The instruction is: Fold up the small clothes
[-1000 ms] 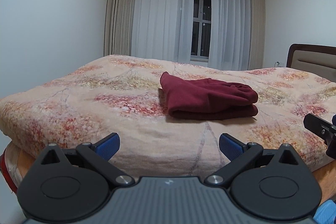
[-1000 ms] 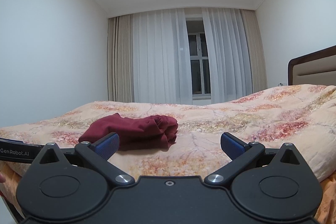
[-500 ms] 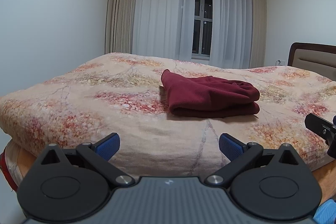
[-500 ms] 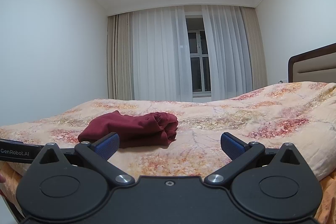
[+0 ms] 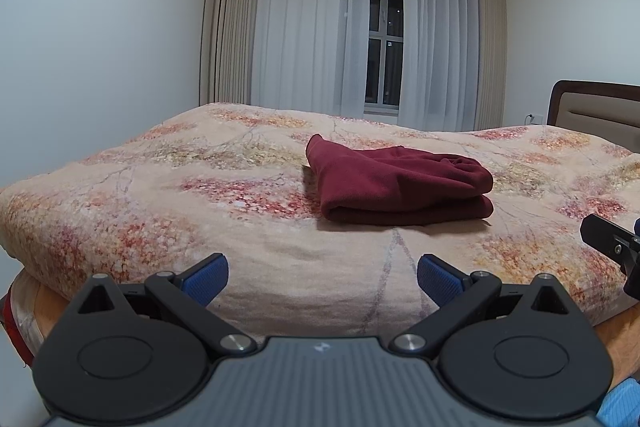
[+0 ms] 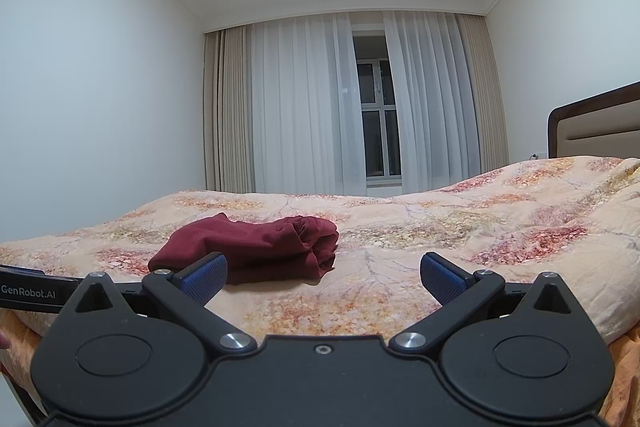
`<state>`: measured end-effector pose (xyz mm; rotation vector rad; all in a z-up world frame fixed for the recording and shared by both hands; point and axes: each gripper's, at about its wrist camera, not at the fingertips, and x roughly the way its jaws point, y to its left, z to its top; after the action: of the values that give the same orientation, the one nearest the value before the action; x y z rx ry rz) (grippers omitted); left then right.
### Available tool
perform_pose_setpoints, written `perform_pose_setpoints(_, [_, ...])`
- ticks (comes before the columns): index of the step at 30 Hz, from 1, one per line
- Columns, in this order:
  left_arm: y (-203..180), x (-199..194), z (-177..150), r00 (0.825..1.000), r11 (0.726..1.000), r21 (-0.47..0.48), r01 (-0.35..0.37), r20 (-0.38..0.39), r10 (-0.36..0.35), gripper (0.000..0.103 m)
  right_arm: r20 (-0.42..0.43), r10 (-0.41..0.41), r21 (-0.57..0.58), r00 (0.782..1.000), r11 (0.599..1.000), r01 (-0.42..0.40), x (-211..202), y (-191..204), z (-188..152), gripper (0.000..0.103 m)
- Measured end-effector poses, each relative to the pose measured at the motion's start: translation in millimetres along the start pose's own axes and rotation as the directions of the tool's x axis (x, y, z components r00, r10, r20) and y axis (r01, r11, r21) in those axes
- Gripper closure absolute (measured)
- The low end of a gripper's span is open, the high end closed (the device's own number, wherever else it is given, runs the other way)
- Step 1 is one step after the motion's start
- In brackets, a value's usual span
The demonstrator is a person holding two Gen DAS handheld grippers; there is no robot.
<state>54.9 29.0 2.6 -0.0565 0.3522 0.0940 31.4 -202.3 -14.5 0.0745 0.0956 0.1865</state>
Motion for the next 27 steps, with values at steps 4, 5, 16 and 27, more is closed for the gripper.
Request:
perform_pose_setpoints(4, [0.0, 0.0, 0.0, 1.0, 1.0, 0.001, 0.001, 0.0, -0.001, 0.0, 0.0, 0.0, 0.0, 1.0, 1.0, 0.0, -0.2, -0.1, 0.0, 0.0])
perform_pose_setpoints(5, [0.0, -0.2, 0.0, 1.0, 1.0, 0.002, 0.001, -0.001, -0.001, 0.0, -0.001, 0.0, 0.0, 1.0, 1.0, 0.0, -0.3, -0.2, 0.0, 0.0])
perform_pose_setpoints(16, [-1.8, 0.7, -1.5, 1.0, 1.0, 0.014, 0.005, -0.011, -0.004, 0.0, -0.005, -0.004, 0.009, 1.0, 1.0, 0.004, -0.1, -1.1, 1.0, 0.0])
perform_pose_setpoints(27, [-2.7, -0.2, -1.1, 1.0, 1.0, 0.02, 0.002, -0.01, -0.002, 0.0, -0.009, -0.003, 0.011, 1.0, 1.0, 0.004, 0.5, -1.5, 0.9, 0.0])
